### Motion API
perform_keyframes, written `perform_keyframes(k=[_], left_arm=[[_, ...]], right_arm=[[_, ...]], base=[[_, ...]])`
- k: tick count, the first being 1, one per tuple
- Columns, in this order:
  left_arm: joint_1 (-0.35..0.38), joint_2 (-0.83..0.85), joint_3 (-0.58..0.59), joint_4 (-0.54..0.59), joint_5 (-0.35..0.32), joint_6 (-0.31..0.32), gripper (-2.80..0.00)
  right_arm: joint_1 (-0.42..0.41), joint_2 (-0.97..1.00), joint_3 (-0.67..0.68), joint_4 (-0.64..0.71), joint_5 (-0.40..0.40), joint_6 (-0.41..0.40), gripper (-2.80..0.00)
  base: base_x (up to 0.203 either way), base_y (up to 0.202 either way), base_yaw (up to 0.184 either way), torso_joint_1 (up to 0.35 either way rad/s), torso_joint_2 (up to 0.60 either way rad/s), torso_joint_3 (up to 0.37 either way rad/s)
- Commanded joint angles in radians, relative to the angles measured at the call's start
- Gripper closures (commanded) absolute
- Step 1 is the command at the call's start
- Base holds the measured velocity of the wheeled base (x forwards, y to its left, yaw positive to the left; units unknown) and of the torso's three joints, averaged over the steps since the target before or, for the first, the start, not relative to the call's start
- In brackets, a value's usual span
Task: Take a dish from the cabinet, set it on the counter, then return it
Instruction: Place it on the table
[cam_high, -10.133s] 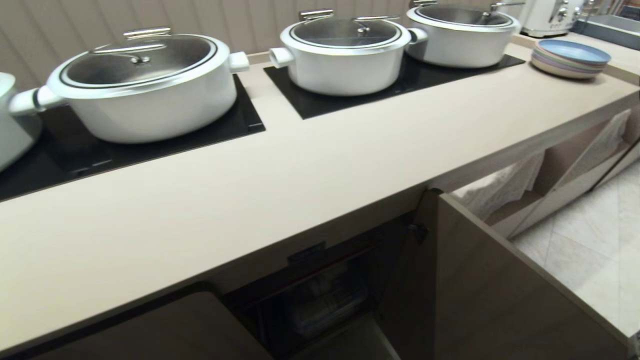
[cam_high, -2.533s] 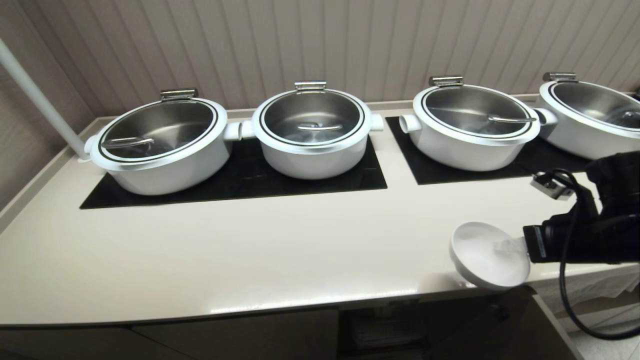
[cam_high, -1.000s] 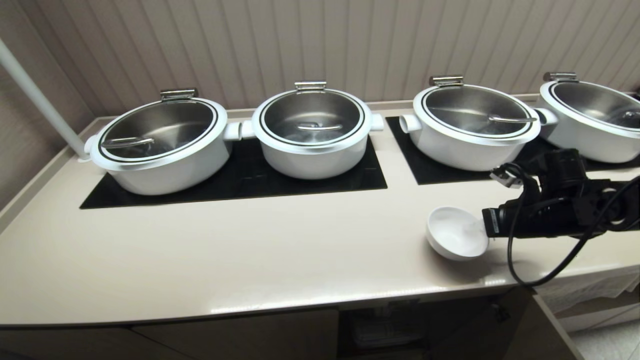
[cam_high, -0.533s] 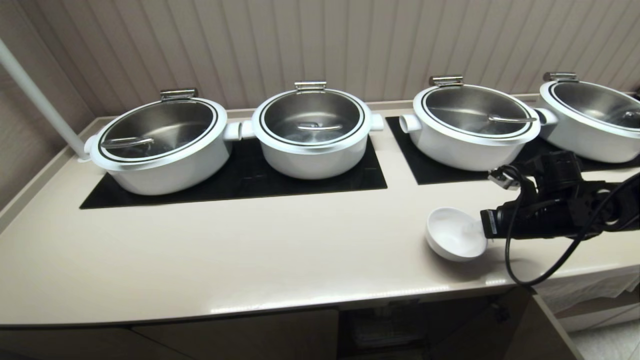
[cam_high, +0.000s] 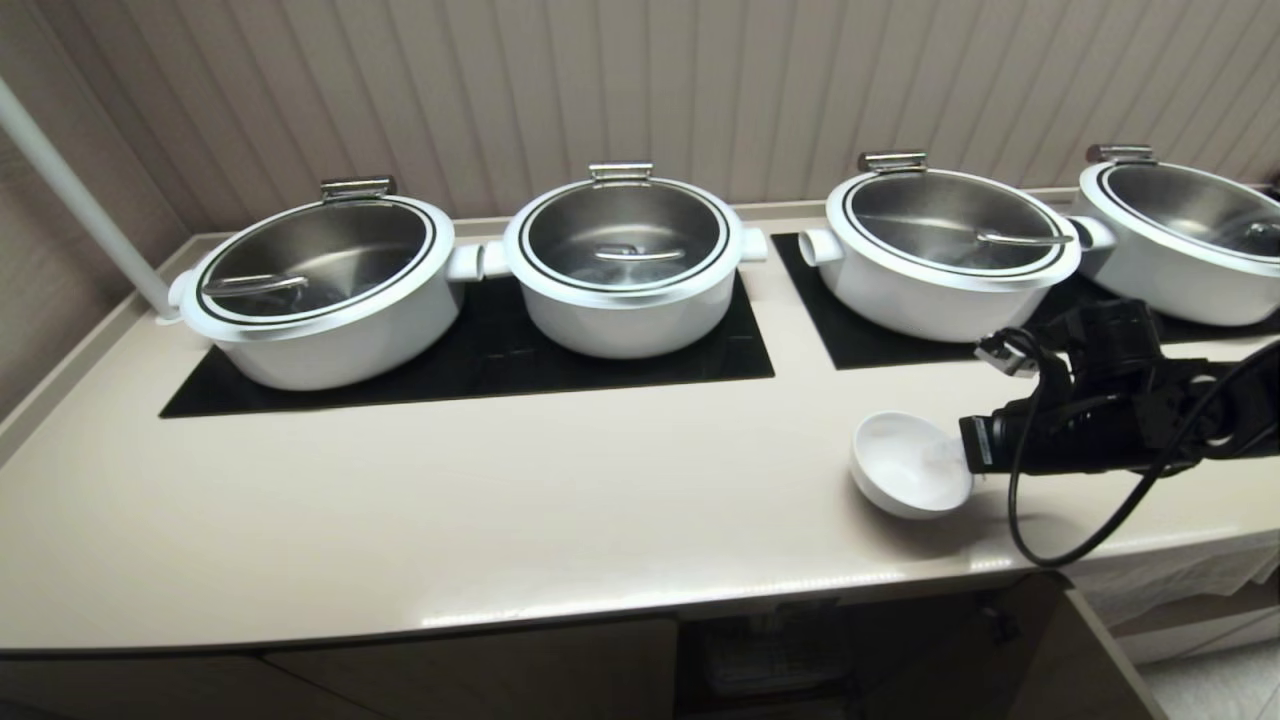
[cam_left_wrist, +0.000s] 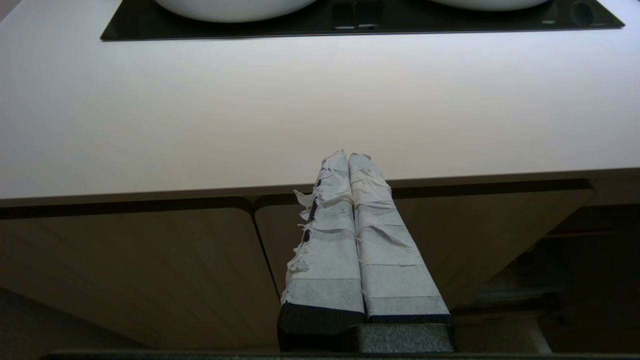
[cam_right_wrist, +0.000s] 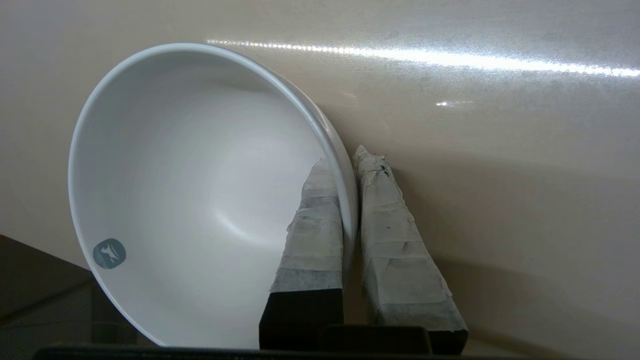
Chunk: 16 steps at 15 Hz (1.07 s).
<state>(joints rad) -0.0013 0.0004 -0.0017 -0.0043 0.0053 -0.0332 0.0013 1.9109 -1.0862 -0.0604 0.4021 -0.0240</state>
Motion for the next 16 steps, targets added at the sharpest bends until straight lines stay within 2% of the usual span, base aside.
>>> perform_keyframes(k=[1, 12, 13, 16], left_arm=[[0.000, 0.000, 0.000, -0.001, 0.001, -0.001, 0.00], [0.000, 0.000, 0.000, 0.000, 0.001, -0.001, 0.00], [0.000, 0.000, 0.000, -0.001, 0.000, -0.001, 0.00], [0.000, 0.000, 0.000, 0.000, -0.001, -0.001, 0.00]], right_arm=[[0.000, -0.003, 0.000, -0.002, 0.003, -0.001, 0.00], [0.002, -0.012, 0.005, 0.005, 0.001, -0.001, 0.00], [0.002, -0.012, 0.006, 0.005, 0.001, -0.002, -2.80], [0.002, -0.010, 0.006, 0.001, 0.001, -0.002, -2.80]], base=[[0.000, 0.000, 0.000, 0.000, 0.00, 0.000], [0.000, 0.000, 0.000, 0.000, 0.00, 0.000], [0.000, 0.000, 0.000, 0.000, 0.00, 0.000], [0.000, 0.000, 0.000, 0.000, 0.00, 0.000]])
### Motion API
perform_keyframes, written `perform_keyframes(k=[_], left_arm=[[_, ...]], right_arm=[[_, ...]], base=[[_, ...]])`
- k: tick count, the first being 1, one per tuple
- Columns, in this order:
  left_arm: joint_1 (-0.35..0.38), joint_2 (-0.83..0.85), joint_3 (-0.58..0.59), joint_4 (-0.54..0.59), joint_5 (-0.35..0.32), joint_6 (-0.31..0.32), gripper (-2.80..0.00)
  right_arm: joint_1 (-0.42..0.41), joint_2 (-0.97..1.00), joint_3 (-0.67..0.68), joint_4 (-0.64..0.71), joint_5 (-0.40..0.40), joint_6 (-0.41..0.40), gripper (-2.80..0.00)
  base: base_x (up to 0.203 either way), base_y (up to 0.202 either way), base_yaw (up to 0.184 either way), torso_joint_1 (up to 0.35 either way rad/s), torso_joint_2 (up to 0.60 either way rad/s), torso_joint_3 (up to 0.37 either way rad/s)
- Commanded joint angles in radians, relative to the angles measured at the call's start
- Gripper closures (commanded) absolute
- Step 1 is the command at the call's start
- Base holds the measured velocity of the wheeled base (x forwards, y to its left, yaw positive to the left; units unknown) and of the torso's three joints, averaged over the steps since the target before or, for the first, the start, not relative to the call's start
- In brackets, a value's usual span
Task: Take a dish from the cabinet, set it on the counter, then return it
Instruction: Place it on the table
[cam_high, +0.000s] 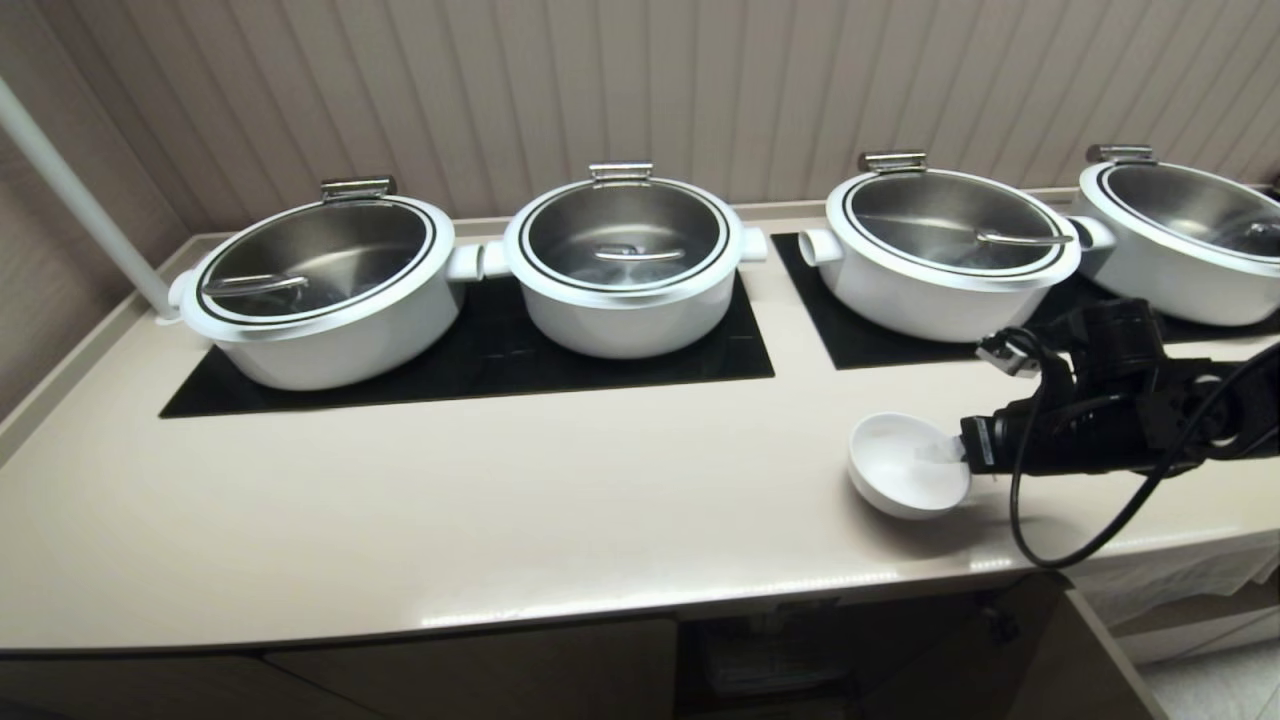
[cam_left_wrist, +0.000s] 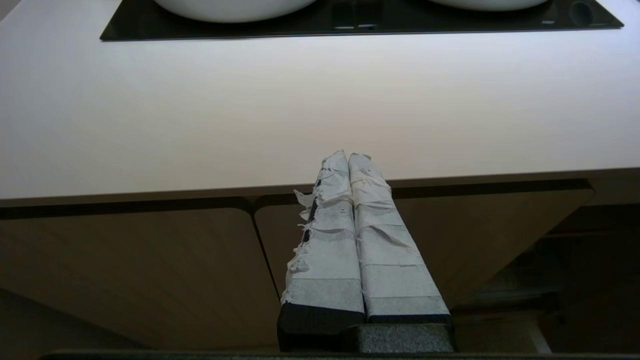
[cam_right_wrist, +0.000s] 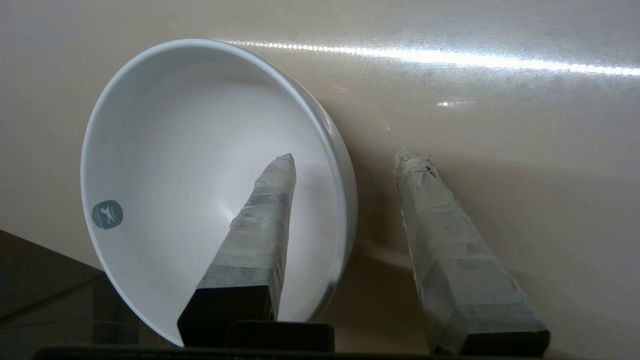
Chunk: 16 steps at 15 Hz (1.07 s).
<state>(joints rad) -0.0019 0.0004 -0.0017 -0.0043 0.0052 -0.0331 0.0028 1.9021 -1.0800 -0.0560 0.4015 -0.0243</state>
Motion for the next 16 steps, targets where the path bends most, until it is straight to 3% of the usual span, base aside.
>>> perform_keyframes(k=[1, 16], left_arm=[[0.000, 0.000, 0.000, 0.000, 0.001, -0.001, 0.00], [0.000, 0.000, 0.000, 0.000, 0.001, -0.001, 0.00]], right_arm=[[0.000, -0.002, 0.002, -0.006, 0.002, -0.002, -2.80], [-0.005, -0.089, 0.023, -0.044, -0.001, -0.008, -2.80]], base=[[0.000, 0.000, 0.000, 0.000, 0.00, 0.000], [0.000, 0.000, 0.000, 0.000, 0.00, 0.000]])
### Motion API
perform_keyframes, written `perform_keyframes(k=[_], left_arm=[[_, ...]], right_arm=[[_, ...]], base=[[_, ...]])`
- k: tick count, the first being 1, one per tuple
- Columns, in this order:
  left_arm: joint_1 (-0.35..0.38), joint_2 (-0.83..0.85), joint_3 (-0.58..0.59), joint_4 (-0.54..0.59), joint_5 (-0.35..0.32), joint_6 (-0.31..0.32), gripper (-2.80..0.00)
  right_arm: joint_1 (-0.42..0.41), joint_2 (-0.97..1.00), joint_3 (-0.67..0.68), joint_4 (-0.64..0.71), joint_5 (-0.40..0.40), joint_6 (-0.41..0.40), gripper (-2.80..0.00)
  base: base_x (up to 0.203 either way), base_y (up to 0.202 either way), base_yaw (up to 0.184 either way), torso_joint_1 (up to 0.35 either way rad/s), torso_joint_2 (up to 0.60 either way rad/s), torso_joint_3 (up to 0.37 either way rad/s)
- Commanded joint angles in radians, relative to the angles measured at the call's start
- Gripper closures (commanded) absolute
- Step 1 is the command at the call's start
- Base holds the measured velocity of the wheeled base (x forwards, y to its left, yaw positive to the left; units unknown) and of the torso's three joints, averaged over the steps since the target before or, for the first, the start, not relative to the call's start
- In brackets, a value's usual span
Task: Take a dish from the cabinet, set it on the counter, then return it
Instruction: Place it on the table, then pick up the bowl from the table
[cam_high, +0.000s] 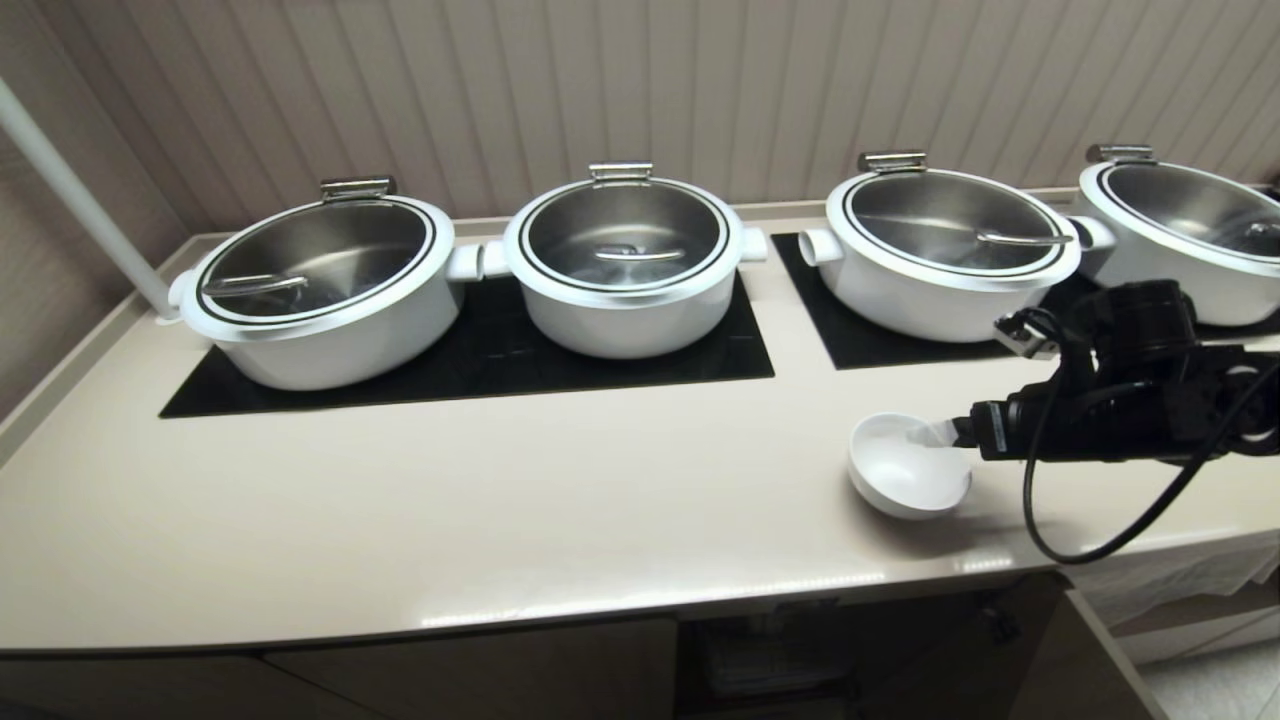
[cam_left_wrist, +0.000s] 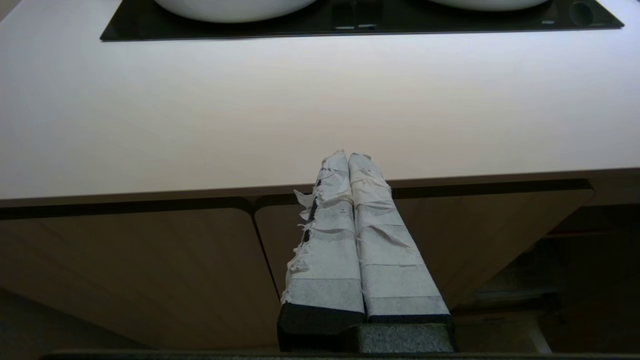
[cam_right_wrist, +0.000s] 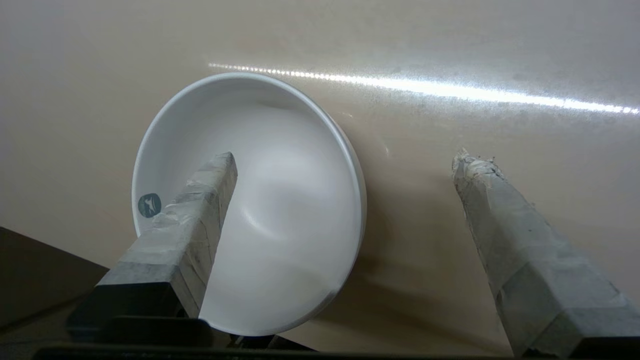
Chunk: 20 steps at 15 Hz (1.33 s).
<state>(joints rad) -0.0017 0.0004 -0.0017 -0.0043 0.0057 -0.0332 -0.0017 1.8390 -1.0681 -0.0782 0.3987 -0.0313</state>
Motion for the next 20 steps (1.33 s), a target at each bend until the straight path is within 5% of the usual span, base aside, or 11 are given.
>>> perform_keyframes(k=[1, 8, 9, 10, 20], left_arm=[[0.000, 0.000, 0.000, 0.000, 0.000, -0.001, 0.00], [0.000, 0.000, 0.000, 0.000, 0.000, -0.001, 0.00], [0.000, 0.000, 0.000, 0.000, 0.000, -0.001, 0.00], [0.000, 0.000, 0.000, -0.002, 0.000, -0.001, 0.00], [0.000, 0.000, 0.000, 0.000, 0.000, -0.001, 0.00]], right_arm=[[0.000, -0.035, 0.032, -0.067, 0.002, -0.002, -2.80], [-0.001, -0.120, 0.244, -0.491, 0.002, -0.061, -2.80], [-0.001, -0.136, 0.272, -0.549, 0.003, -0.062, -0.48], [-0.001, -0.149, 0.295, -0.590, 0.003, -0.062, 0.00], [-0.013, -0.315, 0.510, -0.790, 0.003, -0.056, 0.00]], base=[[0.000, 0.000, 0.000, 0.000, 0.00, 0.000], [0.000, 0.000, 0.000, 0.000, 0.00, 0.000], [0.000, 0.000, 0.000, 0.000, 0.00, 0.000], [0.000, 0.000, 0.000, 0.000, 0.00, 0.000], [0.000, 0.000, 0.000, 0.000, 0.00, 0.000]])
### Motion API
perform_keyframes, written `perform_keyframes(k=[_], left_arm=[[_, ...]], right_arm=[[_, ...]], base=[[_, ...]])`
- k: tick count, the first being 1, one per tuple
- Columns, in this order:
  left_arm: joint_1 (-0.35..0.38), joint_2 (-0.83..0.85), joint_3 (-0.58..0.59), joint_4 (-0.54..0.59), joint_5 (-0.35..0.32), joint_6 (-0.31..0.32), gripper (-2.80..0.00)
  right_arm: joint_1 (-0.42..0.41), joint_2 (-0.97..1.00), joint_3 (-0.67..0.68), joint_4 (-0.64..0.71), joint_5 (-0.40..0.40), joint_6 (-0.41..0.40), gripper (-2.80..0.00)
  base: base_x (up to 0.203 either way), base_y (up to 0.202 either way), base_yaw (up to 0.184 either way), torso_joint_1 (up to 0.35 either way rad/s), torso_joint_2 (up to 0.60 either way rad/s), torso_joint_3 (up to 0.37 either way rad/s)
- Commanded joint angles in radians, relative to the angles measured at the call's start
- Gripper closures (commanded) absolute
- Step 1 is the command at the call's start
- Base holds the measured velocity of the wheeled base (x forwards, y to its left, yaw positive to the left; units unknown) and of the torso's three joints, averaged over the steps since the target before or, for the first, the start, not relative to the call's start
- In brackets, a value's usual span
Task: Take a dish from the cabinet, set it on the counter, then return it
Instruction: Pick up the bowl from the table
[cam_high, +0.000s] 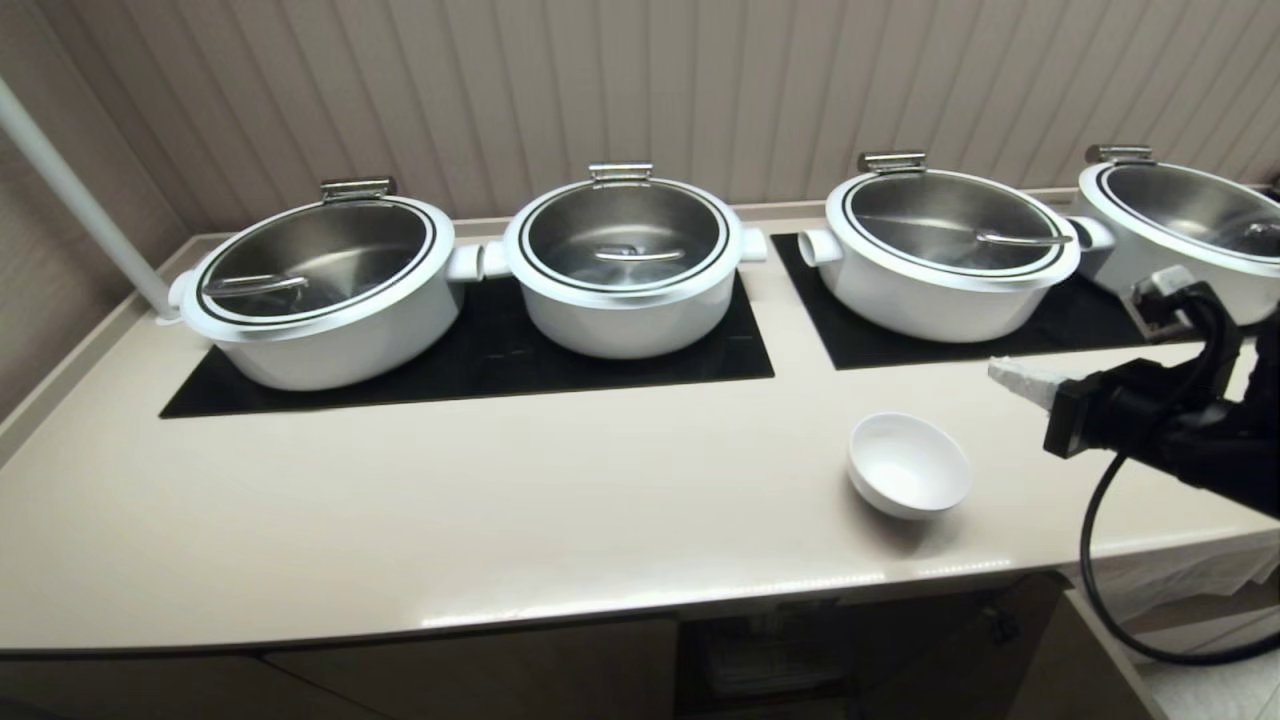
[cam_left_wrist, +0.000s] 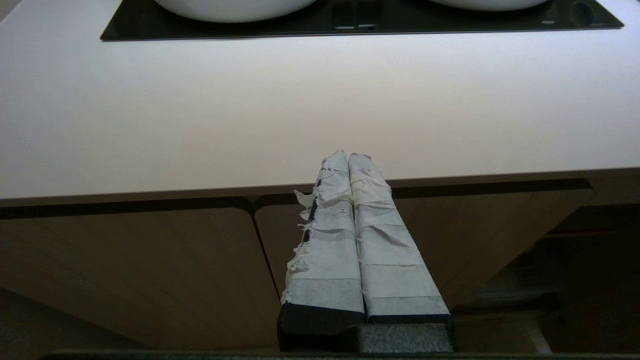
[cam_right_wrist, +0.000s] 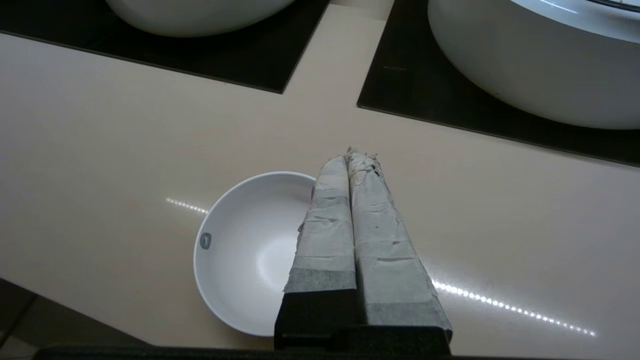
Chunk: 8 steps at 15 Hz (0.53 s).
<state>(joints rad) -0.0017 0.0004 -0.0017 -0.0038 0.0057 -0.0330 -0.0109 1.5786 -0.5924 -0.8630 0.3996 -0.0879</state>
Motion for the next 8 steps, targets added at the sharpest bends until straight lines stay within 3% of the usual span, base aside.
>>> perform_keyframes(k=[1, 8], left_arm=[[0.000, 0.000, 0.000, -0.001, 0.000, -0.001, 0.00], [0.000, 0.000, 0.000, -0.001, 0.000, -0.001, 0.00]], right_arm=[[-0.008, -0.089, 0.071, -0.003, 0.003, 0.002, 0.00], [-0.084, -0.252, 0.175, 0.038, 0.004, 0.008, 0.00]], base=[[0.000, 0.000, 0.000, 0.000, 0.00, 0.000], [0.000, 0.000, 0.000, 0.000, 0.00, 0.000]])
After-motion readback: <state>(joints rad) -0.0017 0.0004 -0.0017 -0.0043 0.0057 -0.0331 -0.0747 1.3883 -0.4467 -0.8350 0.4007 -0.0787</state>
